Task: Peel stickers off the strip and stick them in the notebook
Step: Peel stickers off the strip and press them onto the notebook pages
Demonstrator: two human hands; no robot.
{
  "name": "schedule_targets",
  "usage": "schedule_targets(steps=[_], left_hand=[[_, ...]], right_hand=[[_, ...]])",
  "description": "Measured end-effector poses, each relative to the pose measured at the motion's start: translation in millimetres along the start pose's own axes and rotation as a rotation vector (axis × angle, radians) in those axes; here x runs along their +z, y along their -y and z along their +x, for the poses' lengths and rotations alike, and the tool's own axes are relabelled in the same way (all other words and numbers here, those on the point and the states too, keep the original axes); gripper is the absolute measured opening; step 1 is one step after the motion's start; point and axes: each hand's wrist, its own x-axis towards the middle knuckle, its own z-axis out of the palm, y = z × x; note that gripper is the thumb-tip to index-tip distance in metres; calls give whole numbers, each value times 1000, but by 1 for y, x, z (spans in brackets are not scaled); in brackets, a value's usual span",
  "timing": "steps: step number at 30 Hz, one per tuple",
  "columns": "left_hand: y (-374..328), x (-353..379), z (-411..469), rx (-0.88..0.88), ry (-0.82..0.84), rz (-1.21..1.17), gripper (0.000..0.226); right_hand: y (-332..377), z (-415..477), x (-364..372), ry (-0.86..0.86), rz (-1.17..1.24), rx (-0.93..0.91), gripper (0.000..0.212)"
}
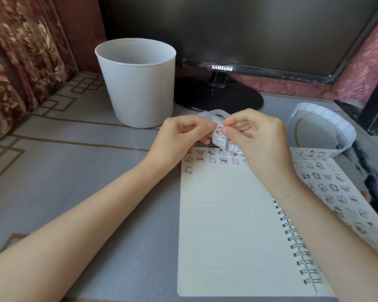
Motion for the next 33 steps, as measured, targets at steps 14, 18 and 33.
schedule_targets(steps=[14,18,33], left_hand=[[3,0,0,44,8,7,10],[3,1,0,29,0,22,11],[1,1,0,-26,-77,32,20]], right_hand=[[0,1,1,9,46,3,8],[-1,0,1,22,7,-6,5],[-3,-3,5,26,-290,-210,5]])
